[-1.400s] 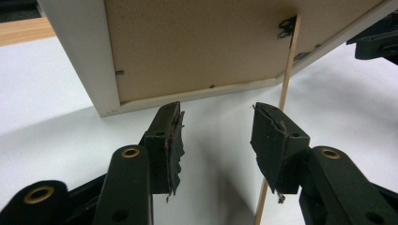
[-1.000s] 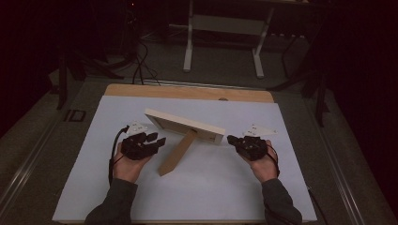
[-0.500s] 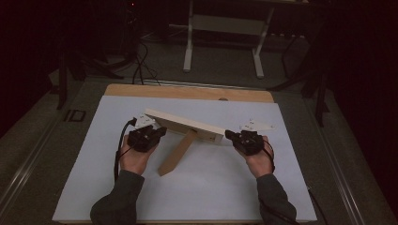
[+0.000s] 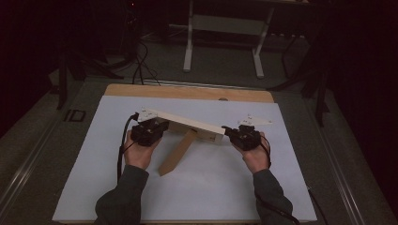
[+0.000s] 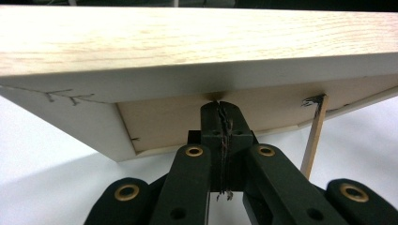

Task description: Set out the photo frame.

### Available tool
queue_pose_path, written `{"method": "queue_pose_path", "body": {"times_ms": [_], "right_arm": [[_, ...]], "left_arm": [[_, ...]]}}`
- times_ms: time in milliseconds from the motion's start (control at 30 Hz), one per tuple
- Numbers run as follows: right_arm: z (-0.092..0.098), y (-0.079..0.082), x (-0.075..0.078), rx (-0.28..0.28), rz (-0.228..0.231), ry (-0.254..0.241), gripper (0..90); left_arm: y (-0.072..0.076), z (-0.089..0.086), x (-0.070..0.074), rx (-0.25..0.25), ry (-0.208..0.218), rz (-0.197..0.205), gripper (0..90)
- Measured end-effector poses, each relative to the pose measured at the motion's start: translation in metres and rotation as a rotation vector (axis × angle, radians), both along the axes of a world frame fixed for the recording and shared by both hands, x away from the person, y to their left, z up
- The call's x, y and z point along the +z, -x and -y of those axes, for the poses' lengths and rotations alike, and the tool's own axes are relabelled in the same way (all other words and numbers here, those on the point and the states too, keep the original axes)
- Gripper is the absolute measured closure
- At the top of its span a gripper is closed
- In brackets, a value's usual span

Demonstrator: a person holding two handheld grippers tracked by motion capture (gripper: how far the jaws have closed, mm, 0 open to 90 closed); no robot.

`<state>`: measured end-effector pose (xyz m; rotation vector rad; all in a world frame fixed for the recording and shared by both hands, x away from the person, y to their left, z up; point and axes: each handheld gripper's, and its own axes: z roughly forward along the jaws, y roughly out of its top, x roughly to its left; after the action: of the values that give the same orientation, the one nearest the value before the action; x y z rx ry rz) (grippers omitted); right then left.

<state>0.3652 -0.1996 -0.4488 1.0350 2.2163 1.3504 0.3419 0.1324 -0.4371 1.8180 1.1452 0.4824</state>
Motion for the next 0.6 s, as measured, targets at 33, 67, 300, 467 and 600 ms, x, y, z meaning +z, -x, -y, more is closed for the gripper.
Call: {"method": "queue_pose_path", "body": {"times_ms": [33,67,300,467,600], "right_arm": [[-0.001,-0.001,0.000,-0.001,0.000,0.000,89.9],[-0.001,-0.001,0.000,0.000,-0.004,-0.007,89.9],[-0.002,-0.003,0.002,0.015,-0.012,-0.021,90.0],[-0.002,-0.001,0.002,0.028,-0.012,-0.020,90.0],[-0.002,0.001,0.003,0.038,-0.009,-0.016,90.0]], "left_arm": [[0.000,0.000,0.000,0.000,0.000,0.000,90.0],[-0.001,0.001,0.000,0.002,0.002,-0.002,90.0],[-0.001,0.006,0.002,-0.008,-0.004,-0.005,90.0],[-0.002,0.015,0.003,-0.026,-0.014,-0.004,90.0],[-0.003,0.019,0.004,-0.033,-0.016,-0.007,90.0]]}}
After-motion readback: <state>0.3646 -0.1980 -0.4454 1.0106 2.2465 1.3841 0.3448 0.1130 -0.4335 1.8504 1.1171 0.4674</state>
